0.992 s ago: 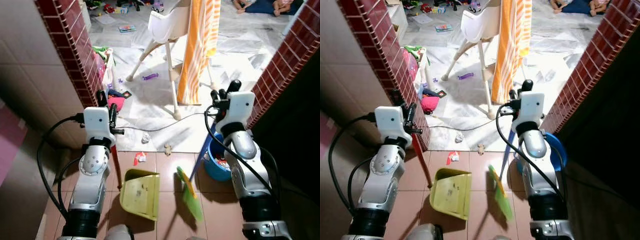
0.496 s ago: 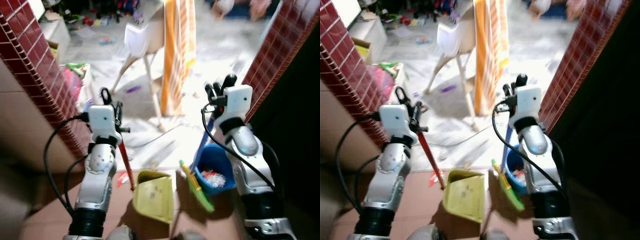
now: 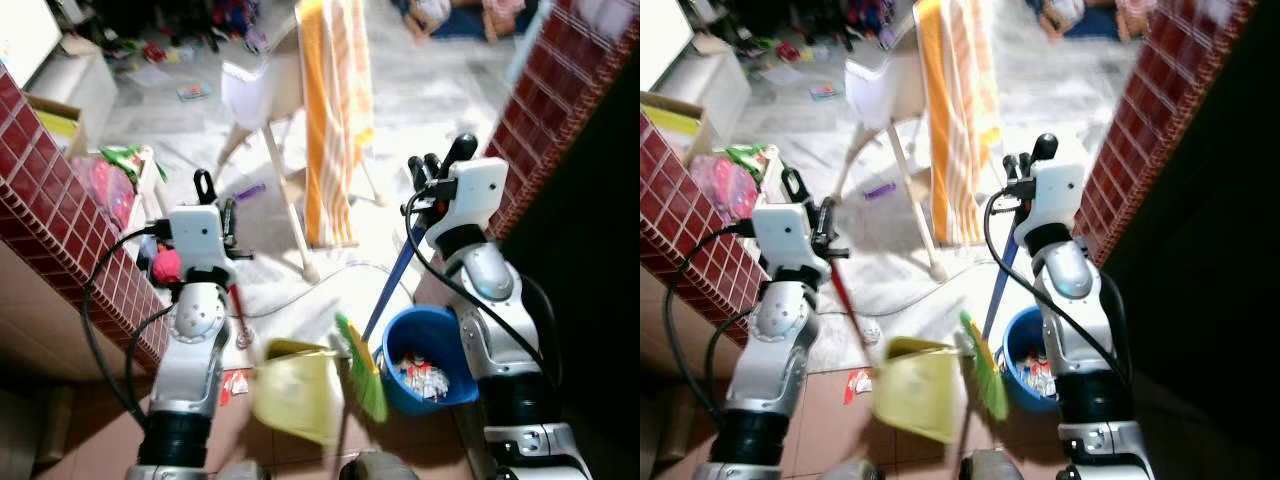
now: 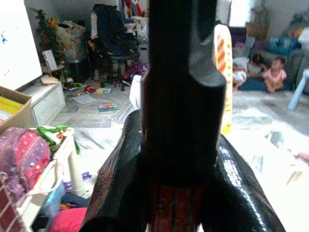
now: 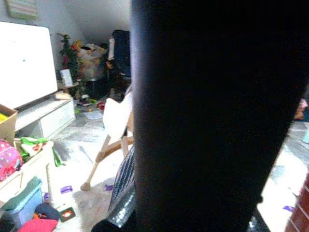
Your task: Sweep floor
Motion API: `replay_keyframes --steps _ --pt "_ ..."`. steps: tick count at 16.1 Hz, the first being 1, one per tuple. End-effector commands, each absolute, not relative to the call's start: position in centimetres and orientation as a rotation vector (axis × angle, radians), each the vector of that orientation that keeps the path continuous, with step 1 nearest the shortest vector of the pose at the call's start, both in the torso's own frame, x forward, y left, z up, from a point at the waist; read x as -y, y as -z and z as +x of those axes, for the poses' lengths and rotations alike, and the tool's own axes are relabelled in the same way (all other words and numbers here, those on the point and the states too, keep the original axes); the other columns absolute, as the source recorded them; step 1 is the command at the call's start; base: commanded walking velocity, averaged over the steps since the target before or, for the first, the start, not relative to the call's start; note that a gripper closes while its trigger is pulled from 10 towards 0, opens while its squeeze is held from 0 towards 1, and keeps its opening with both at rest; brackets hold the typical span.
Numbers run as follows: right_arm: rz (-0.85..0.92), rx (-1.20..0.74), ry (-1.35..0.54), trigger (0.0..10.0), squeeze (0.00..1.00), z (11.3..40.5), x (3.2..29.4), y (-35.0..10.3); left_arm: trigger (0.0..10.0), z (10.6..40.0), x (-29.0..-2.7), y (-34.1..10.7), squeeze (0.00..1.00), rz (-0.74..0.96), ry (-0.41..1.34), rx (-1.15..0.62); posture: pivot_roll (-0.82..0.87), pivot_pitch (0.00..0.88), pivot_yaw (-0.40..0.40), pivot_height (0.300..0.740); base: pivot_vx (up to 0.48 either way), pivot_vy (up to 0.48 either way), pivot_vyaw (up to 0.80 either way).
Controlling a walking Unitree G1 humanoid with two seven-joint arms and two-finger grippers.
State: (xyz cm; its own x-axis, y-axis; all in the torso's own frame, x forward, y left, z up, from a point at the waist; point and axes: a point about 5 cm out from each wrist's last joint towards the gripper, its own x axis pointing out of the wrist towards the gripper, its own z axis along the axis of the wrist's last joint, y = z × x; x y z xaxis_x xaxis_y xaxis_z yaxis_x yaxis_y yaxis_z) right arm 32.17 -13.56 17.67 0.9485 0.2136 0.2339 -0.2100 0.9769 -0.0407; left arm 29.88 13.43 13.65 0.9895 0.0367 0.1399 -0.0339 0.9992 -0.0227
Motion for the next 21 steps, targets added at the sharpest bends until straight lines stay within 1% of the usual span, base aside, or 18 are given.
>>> replay_keyframes --steps 1,5,10,13,14,16,19,21 --pt "-0.069 0.325 -0.227 10.0 0.00 32.3 13.1 -19.4 10.0 30.1 -14.5 -15.4 0.00 0.025 -0.084 0.224 -0.07 0.036 -0.016 0.740 0.356 0.307 0.00" --pt "-0.072 0.307 -0.211 10.0 0.00 32.4 13.0 -18.7 10.0 30.1 -15.3 -15.7 0.00 0.067 -0.134 0.239 -0.07 0.036 -0.016 0.740 0.000 0.000 0.00" --pt "-0.006 0.297 -0.219 10.0 0.00 32.3 12.9 -18.3 10.0 30.4 -16.6 -16.4 0.00 0.159 -0.216 0.273 -0.06 0.041 -0.016 0.740 0.000 0.000 0.00" --pt "0.014 0.290 -0.220 10.0 0.00 32.4 12.7 -18.0 10.0 30.6 -17.1 -16.0 0.00 0.194 -0.251 0.261 -0.06 0.043 -0.017 0.740 0.000 0.000 0.00" --pt "0.031 0.282 -0.224 10.0 0.00 32.5 12.5 -17.9 10.0 30.6 -17.3 -15.2 0.00 0.225 -0.276 0.241 -0.07 0.047 -0.018 0.740 0.000 0.000 0.00" --pt "0.021 0.281 -0.238 10.0 0.00 32.4 12.3 -17.9 10.0 30.5 -17.3 -14.7 0.00 0.223 -0.274 0.226 -0.07 0.048 -0.019 0.740 0.000 0.000 0.00" --pt "-0.009 0.289 -0.256 10.0 0.00 32.3 11.8 -17.9 10.0 30.4 -17.0 -14.4 0.00 0.223 -0.273 0.218 -0.07 0.050 -0.023 0.740 0.000 0.000 0.71" --pt "0.053 0.281 -0.256 10.0 0.00 32.3 11.7 -17.8 10.0 30.4 -17.1 -14.3 0.00 0.224 -0.278 0.219 -0.07 0.051 -0.024 0.740 0.000 0.000 0.22"
